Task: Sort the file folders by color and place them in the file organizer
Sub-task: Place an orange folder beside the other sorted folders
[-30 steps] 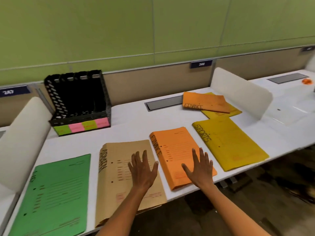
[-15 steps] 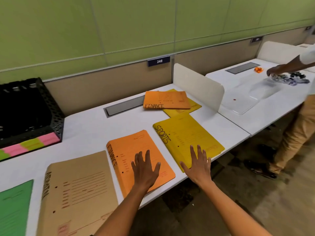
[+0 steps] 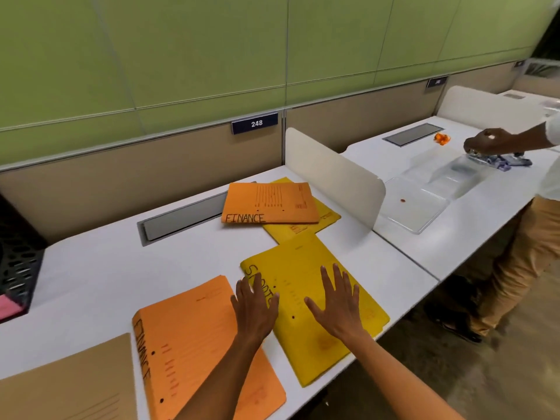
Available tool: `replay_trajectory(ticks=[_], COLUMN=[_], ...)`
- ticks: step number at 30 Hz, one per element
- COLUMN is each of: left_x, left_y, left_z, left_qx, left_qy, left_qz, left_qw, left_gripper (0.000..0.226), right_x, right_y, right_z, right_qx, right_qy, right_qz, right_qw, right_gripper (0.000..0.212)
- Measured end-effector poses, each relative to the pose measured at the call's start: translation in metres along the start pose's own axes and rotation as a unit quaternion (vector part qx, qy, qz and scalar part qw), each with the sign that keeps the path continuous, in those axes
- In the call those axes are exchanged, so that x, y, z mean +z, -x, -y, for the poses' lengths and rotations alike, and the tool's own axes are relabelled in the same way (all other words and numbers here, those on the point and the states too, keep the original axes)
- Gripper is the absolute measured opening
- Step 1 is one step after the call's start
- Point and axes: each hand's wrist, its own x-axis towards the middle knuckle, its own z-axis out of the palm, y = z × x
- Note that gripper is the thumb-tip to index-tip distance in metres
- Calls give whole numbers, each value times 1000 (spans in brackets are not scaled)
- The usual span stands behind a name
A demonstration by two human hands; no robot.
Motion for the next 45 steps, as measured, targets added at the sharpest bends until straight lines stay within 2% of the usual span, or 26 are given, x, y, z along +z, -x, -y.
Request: replay_trajectory(ticks=[11,20,27,31,36,41,45], left_x=[26,40,41,42,51,54,53], left_y=[-103,-181,-237,-262,-294,-317,-326], left_z=[-50,-61,-78,-82,-82,-87,-91], left_qx=[11,-107,-238,-281,-303,-335,-374], left_qy=[55,130,235,289,290,328,368], left_qz=[-23,-69,-82,-83,-106,-168,-227], left_qw=[998,983,939,911,901,867,820], left_gripper=[64,62,62,67,71,68,57], right_x=[-13,-17,-9,10,27,36,38], right_y=[-114,-220,-301,-331,-365,-376,-379], right_z=[-27,-44,-55,-61,-60,-58,-57], right_qx=[9,-41,-130,-188,-223,-223,-223], right_qy=[-6,-14,-5,-7,-9,-9,-13], right_qz=[15,77,128,134,138,133,130], right_qw=[1000,996,983,973,965,966,966], right_gripper=[96,94,91,96,106,106,102])
